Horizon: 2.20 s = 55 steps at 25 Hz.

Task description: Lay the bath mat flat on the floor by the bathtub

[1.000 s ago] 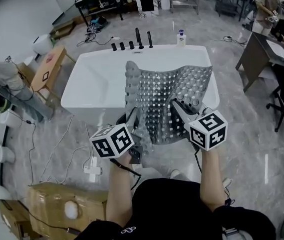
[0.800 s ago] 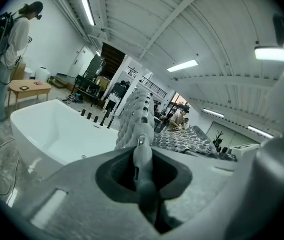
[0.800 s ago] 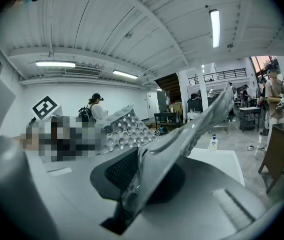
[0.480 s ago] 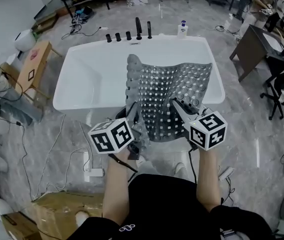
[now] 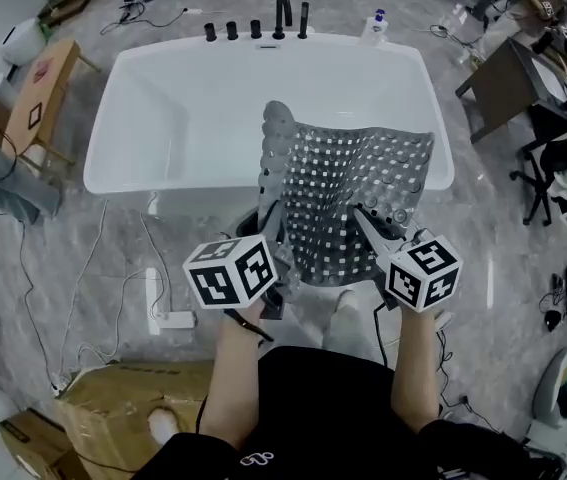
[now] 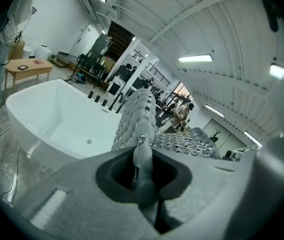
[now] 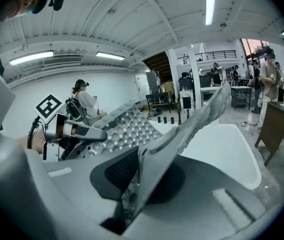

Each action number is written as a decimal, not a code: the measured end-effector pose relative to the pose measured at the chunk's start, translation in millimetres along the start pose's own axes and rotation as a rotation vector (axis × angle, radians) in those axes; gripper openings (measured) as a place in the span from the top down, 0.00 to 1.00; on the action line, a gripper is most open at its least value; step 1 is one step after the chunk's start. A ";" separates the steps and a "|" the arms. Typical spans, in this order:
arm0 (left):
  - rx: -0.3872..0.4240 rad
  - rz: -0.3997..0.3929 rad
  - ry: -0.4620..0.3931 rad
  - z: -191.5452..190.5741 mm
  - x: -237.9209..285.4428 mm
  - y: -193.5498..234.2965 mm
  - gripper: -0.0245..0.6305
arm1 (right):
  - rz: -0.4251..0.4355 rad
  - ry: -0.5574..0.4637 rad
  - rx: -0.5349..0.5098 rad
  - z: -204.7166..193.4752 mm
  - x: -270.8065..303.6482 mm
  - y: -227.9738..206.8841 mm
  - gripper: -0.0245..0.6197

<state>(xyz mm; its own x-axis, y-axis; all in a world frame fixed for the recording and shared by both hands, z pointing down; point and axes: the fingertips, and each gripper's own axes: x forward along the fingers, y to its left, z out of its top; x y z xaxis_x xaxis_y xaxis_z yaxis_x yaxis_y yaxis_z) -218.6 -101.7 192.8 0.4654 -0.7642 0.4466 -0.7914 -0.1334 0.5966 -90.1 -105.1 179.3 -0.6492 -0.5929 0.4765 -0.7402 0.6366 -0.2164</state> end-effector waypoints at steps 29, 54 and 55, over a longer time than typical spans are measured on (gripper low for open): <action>-0.090 0.174 0.251 -163.2 98.9 50.5 0.91 | 0.093 0.215 0.378 -196.3 13.7 -101.9 0.92; 0.005 0.309 0.477 -317.3 171.8 160.4 0.91 | 0.077 0.445 0.415 -390.3 77.6 -146.5 0.92; 0.025 0.317 0.481 -319.2 175.1 164.9 0.91 | 0.078 0.439 0.416 -394.9 82.2 -149.8 0.92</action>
<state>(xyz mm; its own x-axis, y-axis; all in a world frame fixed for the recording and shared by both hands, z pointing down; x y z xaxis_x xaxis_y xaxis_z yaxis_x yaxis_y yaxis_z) -141.0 -56.1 582.2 0.3273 -0.3971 0.8574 -0.9279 0.0363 0.3710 36.5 -54.5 587.4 -0.6371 -0.2370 0.7334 -0.7569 0.3719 -0.5373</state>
